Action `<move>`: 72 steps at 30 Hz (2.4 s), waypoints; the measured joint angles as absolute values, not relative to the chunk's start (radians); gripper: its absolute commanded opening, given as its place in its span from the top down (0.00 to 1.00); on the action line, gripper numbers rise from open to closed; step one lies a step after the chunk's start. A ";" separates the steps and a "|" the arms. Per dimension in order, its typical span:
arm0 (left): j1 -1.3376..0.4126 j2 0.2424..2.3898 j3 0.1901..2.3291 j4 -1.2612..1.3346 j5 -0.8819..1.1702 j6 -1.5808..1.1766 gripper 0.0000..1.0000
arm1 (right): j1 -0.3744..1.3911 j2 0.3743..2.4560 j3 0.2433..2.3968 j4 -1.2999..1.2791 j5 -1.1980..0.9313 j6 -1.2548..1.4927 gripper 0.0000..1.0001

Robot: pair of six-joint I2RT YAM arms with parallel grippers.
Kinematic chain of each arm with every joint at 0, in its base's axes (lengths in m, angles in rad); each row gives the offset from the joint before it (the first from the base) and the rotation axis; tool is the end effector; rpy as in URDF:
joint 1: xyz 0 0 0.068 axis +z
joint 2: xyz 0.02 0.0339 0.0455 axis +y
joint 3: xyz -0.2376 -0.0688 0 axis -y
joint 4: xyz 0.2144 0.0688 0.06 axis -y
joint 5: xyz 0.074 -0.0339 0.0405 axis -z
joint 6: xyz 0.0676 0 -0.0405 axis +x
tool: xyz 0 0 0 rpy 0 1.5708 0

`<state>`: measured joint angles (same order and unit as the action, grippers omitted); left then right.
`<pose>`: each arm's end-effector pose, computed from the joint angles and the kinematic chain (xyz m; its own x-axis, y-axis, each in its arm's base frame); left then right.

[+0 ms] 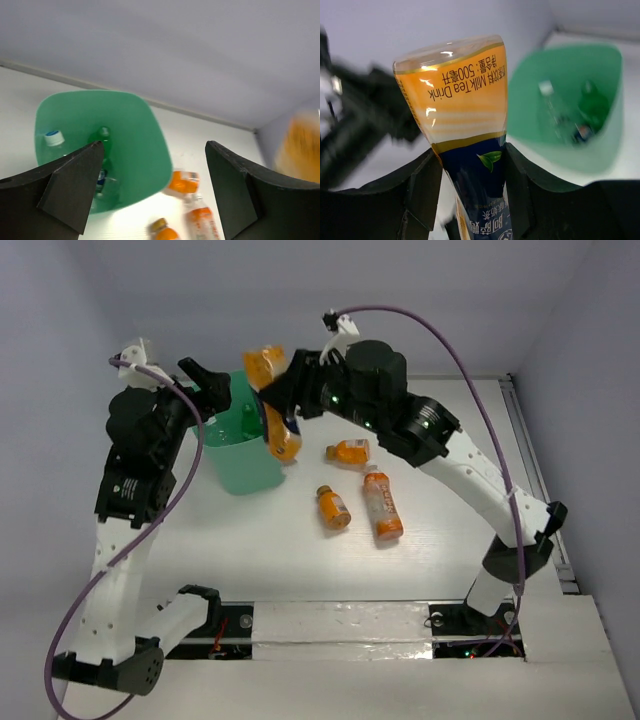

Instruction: Put the plastic bottles in the bin

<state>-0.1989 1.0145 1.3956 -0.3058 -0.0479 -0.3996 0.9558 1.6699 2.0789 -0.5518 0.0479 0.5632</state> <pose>0.2088 -0.0388 0.4614 0.0094 -0.3983 -0.9172 0.1674 0.9049 -0.3913 0.2083 0.2893 0.4701 -0.4904 0.2301 -0.8406 -0.6229 0.5821 0.5227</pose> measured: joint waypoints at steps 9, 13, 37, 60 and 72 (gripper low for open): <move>-0.199 0.885 1.396 -0.347 0.019 -0.523 0.22 | 0.910 1.943 2.252 -0.293 0.272 0.748 0.63; -0.215 0.865 1.396 -0.376 0.025 -0.549 0.23 | 0.890 2.112 2.373 -0.276 0.363 0.796 0.61; -0.559 0.763 0.972 -0.426 0.206 -0.678 0.72 | 0.865 1.973 2.170 -0.274 0.334 0.726 0.87; -0.882 1.385 0.767 -0.039 -0.053 -1.067 0.07 | 0.620 1.074 0.853 -0.465 0.221 0.636 0.06; -0.860 1.596 0.899 0.035 -0.105 -1.169 0.04 | 0.544 1.253 0.836 -0.441 0.096 0.560 0.01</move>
<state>-0.8597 1.5959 0.8993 0.0345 -0.1051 -1.1694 0.5438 1.2533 0.8364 -0.4412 0.0956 0.5602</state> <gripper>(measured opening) 0.953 0.985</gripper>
